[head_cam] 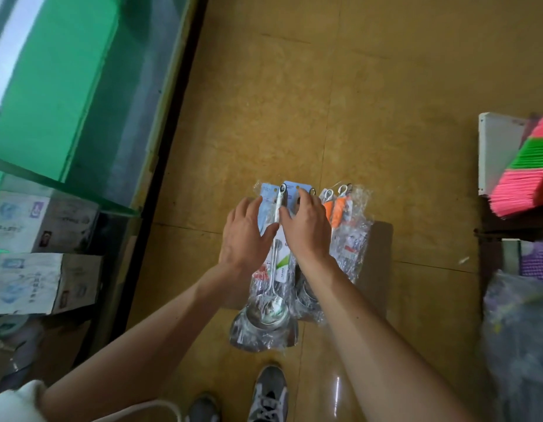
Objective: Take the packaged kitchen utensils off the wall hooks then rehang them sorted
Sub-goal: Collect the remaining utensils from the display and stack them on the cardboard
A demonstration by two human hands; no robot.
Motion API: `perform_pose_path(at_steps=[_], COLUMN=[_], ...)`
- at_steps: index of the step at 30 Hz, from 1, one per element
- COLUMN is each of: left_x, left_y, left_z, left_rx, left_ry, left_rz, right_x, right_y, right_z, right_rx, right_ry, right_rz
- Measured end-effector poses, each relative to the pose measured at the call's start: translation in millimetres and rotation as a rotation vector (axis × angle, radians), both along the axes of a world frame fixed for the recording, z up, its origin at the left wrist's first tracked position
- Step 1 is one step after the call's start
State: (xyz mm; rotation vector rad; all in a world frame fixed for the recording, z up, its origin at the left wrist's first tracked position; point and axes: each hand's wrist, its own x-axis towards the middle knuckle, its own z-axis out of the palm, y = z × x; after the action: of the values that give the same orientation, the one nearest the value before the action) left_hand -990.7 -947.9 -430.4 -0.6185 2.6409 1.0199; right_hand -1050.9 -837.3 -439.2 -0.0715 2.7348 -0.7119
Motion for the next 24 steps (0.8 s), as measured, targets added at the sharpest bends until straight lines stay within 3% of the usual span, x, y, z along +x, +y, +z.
perform_pose_path(at_steps=[5, 12, 20, 24], left_x=[-6.6, -29.2, -7.3, 22.2], left_y=[-1.4, 34.8, 145.9, 221.8], left_z=[83.3, 239.2, 430.4, 488.3], left_rx=[-0.134, -0.275, -0.440, -0.455], left_ry=[0.089, 0.295, 0.496, 0.633], left_rz=[-0.108, -0.386, -0.741, -0.917], right_x=[4.8, 22.6, 108.7, 173.2], right_y=[36.2, 121.0, 236.3, 297.4], right_z=[74.2, 229.4, 402.1, 459.6], right_rx=[0.002, 0.046, 0.220, 0.290], right_ry=[0.148, 0.312, 0.498, 0.553], right_rz=[-0.046, -0.210, -0.407, -0.565])
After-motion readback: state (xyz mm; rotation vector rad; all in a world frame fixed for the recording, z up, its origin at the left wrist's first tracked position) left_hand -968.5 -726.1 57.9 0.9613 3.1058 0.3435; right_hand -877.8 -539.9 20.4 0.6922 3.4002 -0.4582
